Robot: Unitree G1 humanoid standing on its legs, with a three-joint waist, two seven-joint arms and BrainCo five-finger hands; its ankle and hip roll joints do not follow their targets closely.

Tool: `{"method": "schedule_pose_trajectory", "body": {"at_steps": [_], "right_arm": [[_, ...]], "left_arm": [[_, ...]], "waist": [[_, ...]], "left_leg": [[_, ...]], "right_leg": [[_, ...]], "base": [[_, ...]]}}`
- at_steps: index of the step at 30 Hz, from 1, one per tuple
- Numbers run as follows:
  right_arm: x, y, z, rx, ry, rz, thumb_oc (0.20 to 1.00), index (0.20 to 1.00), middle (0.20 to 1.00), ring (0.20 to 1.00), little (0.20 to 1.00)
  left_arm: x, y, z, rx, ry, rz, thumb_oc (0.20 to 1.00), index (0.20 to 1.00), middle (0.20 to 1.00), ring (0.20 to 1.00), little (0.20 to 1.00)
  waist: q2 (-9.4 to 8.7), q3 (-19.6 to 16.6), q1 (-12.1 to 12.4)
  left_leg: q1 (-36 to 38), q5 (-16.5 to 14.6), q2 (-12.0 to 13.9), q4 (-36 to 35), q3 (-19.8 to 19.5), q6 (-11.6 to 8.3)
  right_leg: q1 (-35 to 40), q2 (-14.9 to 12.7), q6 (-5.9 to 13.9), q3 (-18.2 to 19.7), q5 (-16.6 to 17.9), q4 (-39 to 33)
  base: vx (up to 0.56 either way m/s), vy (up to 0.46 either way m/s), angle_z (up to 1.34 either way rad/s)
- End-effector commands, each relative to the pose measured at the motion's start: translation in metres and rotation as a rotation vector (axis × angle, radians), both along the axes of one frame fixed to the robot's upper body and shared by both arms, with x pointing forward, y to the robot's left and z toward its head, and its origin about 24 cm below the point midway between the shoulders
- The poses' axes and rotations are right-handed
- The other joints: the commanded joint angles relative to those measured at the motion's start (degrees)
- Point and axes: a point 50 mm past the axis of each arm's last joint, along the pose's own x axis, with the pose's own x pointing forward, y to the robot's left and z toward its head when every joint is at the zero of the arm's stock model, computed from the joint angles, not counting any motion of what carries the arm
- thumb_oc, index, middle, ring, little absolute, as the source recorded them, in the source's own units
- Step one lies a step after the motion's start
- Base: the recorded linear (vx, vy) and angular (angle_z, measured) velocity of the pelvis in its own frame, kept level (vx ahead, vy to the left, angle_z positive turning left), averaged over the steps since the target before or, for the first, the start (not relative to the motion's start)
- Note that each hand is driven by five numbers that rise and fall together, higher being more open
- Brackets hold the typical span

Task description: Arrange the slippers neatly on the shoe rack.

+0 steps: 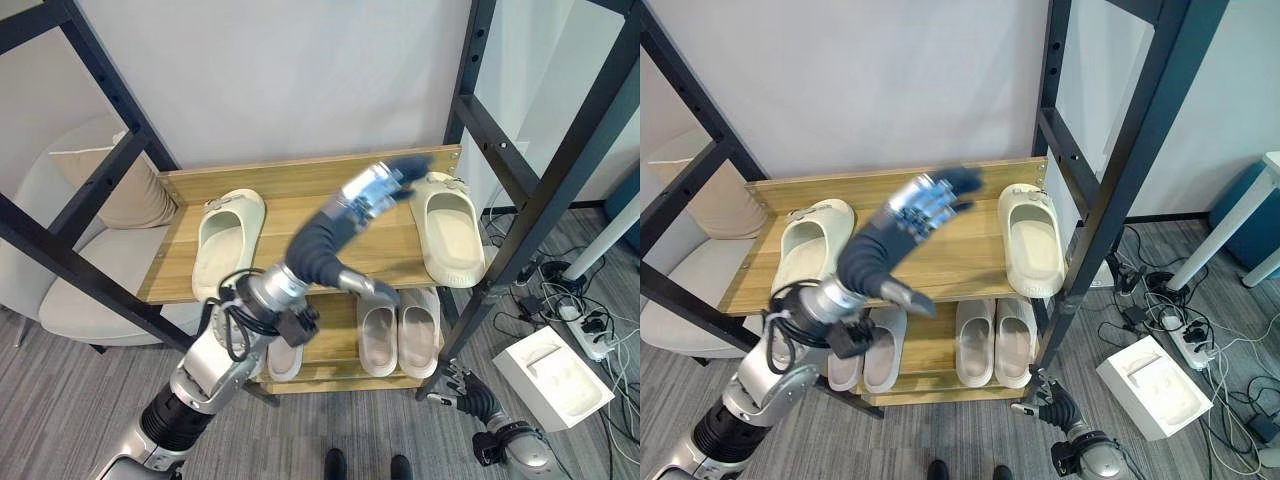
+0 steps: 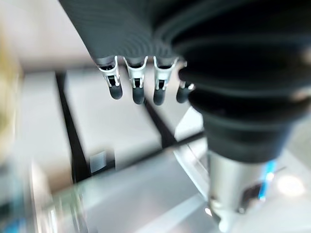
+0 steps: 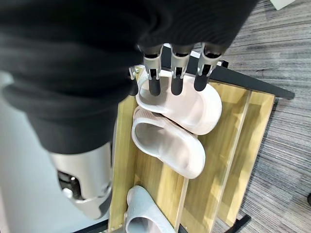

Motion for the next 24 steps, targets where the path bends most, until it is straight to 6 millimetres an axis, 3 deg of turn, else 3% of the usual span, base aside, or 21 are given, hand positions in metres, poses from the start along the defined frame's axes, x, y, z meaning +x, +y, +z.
{"method": "schedule_pose_trajectory", "body": {"at_steps": [1, 4, 8, 12, 14, 18, 21, 24], "right_arm": [[0.009, 0.012, 0.016, 0.024, -0.116, 0.049, 1.000, 1.000, 1.000, 1.000, 1.000], [0.006, 0.011, 0.014, 0.001, -0.107, 0.077, 1.000, 1.000, 1.000, 1.000, 1.000], [0.004, 0.011, 0.013, -0.010, -0.104, 0.091, 1.000, 1.000, 1.000, 1.000, 1.000], [0.001, 0.006, 0.015, -0.015, -0.104, 0.097, 1.000, 1.000, 1.000, 1.000, 1.000], [0.001, 0.006, 0.015, -0.013, -0.104, 0.096, 1.000, 1.000, 1.000, 1.000, 1.000], [0.000, 0.004, 0.014, 0.002, -0.098, 0.080, 1.000, 1.000, 1.000, 1.000, 1.000], [0.000, 0.004, 0.014, 0.011, -0.097, 0.067, 1.000, 1.000, 1.000, 1.000, 1.000], [0.000, 0.005, 0.013, 0.013, -0.094, 0.067, 1.000, 1.000, 1.000, 1.000, 1.000]], "left_arm": [[0.013, 0.006, 0.016, 0.059, -0.226, 0.268, 1.000, 1.000, 1.000, 1.000, 1.000], [0.031, 0.023, 0.019, 0.237, -0.376, 0.582, 1.000, 1.000, 1.000, 1.000, 1.000], [0.042, 0.036, 0.019, 0.344, -0.445, 0.753, 1.000, 1.000, 1.000, 1.000, 1.000], [0.063, 0.072, 0.015, 0.564, -0.508, 1.058, 1.000, 1.000, 1.000, 1.000, 1.000], [0.066, 0.077, 0.013, 0.608, -0.508, 1.089, 1.000, 1.000, 1.000, 1.000, 1.000], [0.071, 0.107, 0.006, 0.792, -0.494, 1.215, 1.000, 1.000, 1.000, 1.000, 1.000], [0.066, 0.130, 0.001, 0.836, -0.443, 1.293, 1.000, 1.000, 1.000, 1.000, 1.000], [0.064, 0.140, -0.001, 0.864, -0.428, 1.327, 1.000, 1.000, 1.000, 1.000, 1.000]], "waist": [[-2.70, -1.1, 1.3], [-2.59, -1.3, 1.1], [-2.64, -1.2, 0.9], [-2.65, -1.2, 0.3], [-2.65, -1.3, 0.2], [-2.62, -1.3, 0.2], [-2.69, -1.2, 0.7], [-2.74, -1.3, 0.9]], "left_leg": [[3.3, -4.5, -0.7, -0.4, -0.7, -0.85], [3.5, -4.6, -0.6, -0.4, -0.6, -0.91], [3.6, -4.7, -0.5, -0.4, -0.5, -0.88], [3.7, -5.1, -0.5, -0.4, 0.0, -0.72], [3.7, -5.2, -0.5, -0.4, 0.1, -0.69], [3.8, -5.6, -0.6, -0.4, 0.7, -0.53], [3.9, -5.7, -0.7, -0.4, 0.8, -0.44], [4.0, -5.8, -0.7, -0.4, 0.8, -0.43]], "right_leg": [[1.3, -3.2, 3.48, -1.4, 0.0, -0.1], [1.4, -3.2, 3.59, -1.4, 0.1, -0.2], [1.3, -3.2, 3.68, -1.3, 0.2, -0.2], [1.1, -3.2, 3.93, -0.6, 0.3, -0.2], [1.0, -3.2, 3.97, -0.5, 0.4, -0.2], [0.7, -3.3, 4.18, 0.1, 0.6, -0.2], [0.7, -3.3, 4.16, 0.3, 0.6, -0.2], [0.8, -3.3, 4.12, 0.3, 0.5, -0.2]], "base": [[0.02, -0.013, 0.06], [0.02, -0.004, 0.02], [0.01, 0.004, 0.00], [0.04, 0.024, -0.05], [0.03, 0.019, -0.05], [0.04, 0.020, -0.02], [0.04, 0.018, -0.18], [0.02, 0.006, -0.02]]}}
